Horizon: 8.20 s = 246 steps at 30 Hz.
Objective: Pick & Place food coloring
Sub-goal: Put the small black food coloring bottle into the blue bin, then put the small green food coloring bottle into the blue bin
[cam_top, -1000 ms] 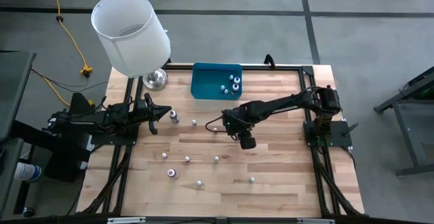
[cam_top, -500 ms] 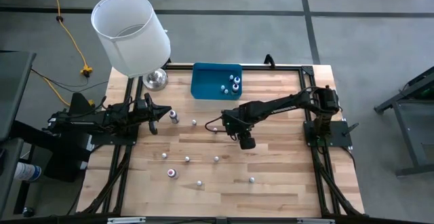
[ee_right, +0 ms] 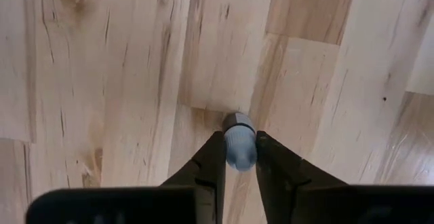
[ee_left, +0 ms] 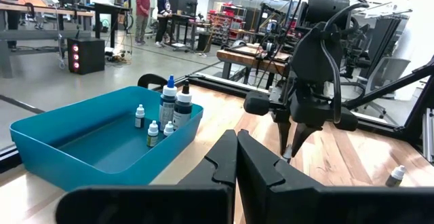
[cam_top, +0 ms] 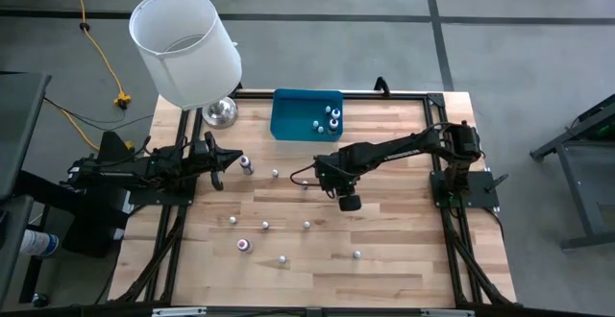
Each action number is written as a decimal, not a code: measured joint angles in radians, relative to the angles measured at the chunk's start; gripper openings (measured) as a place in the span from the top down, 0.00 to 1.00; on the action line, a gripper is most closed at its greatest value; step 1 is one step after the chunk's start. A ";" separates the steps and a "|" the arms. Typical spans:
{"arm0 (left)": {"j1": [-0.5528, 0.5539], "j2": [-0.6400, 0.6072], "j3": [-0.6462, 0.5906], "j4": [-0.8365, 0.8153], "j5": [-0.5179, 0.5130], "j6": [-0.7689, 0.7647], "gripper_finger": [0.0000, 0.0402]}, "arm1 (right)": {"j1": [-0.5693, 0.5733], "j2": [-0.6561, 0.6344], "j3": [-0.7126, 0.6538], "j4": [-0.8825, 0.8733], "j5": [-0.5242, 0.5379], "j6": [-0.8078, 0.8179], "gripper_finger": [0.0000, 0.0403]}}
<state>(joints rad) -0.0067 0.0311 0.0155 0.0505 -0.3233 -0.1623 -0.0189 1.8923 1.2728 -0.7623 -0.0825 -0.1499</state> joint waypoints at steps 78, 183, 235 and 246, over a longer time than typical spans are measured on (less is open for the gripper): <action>0.000 0.000 0.000 0.000 0.000 0.000 1.00 | -0.689 0.301 0.654 -0.163 0.090 0.500 0.86; 0.000 0.000 0.000 0.000 0.000 0.000 1.00 | 0.347 -0.524 -0.407 0.019 -0.214 0.801 0.62; 0.000 0.000 0.000 0.000 0.000 0.000 1.00 | 0.529 -0.082 -0.048 0.060 -0.061 0.904 0.62; 0.000 0.000 0.000 0.000 0.000 0.000 1.00 | 0.600 -0.082 -0.048 0.079 0.086 0.859 0.62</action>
<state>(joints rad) -0.0071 0.0314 0.0155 0.0505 -0.3229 -0.1623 0.5808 1.8106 1.2251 -0.6830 0.0031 0.7090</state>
